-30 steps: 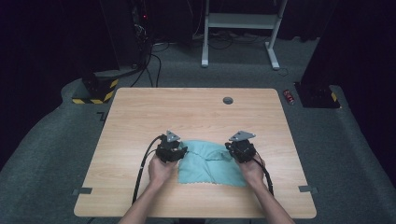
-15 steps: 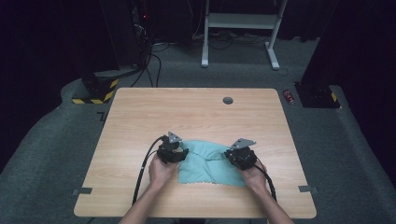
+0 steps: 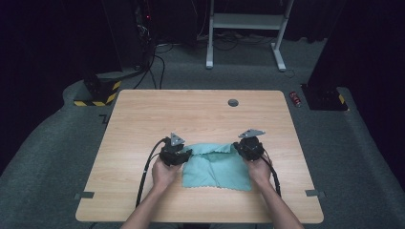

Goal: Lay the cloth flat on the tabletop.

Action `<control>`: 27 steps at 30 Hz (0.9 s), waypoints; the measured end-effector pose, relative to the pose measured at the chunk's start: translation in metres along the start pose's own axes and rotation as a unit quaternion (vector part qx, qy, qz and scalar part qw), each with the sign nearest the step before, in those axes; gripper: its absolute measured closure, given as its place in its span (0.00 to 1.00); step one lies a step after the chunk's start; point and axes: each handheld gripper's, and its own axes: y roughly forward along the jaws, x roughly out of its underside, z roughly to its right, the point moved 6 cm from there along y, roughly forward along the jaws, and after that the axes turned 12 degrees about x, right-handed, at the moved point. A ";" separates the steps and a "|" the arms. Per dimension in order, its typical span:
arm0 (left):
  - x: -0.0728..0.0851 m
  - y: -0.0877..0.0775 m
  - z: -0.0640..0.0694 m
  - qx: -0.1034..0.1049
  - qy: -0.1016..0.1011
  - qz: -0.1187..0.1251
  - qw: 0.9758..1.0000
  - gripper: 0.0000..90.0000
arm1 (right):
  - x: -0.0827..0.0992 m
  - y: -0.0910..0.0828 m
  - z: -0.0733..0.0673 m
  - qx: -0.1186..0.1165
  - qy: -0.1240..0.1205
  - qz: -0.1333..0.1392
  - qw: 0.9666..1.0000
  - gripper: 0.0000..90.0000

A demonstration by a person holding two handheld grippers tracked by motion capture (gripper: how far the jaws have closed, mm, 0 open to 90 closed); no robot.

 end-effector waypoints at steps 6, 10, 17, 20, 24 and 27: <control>0.003 0.001 -0.002 0.000 0.001 -0.012 1.000 0.58 | 0.004 0.009 0.009 0.005 0.030 -0.010 0.999 0.91; 0.002 -0.003 0.004 0.008 0.012 -0.013 1.000 0.58 | 0.007 -0.003 0.009 0.001 0.031 0.008 0.999 0.87; 0.005 -0.013 0.022 0.020 0.029 -0.009 0.999 0.58 | 0.028 -0.026 -0.002 -0.024 0.013 0.026 0.999 0.85; 0.010 -0.015 0.032 0.033 0.036 -0.013 0.999 0.60 | 0.038 -0.029 -0.017 -0.036 -0.016 0.019 0.999 0.85; 0.017 -0.011 0.045 0.046 0.052 -0.034 0.997 0.64 | 0.041 -0.025 -0.035 -0.050 -0.039 0.014 0.998 0.84; 0.021 -0.005 0.049 0.053 0.058 -0.051 0.996 0.67 | 0.041 -0.020 -0.043 -0.057 -0.043 0.007 0.997 0.85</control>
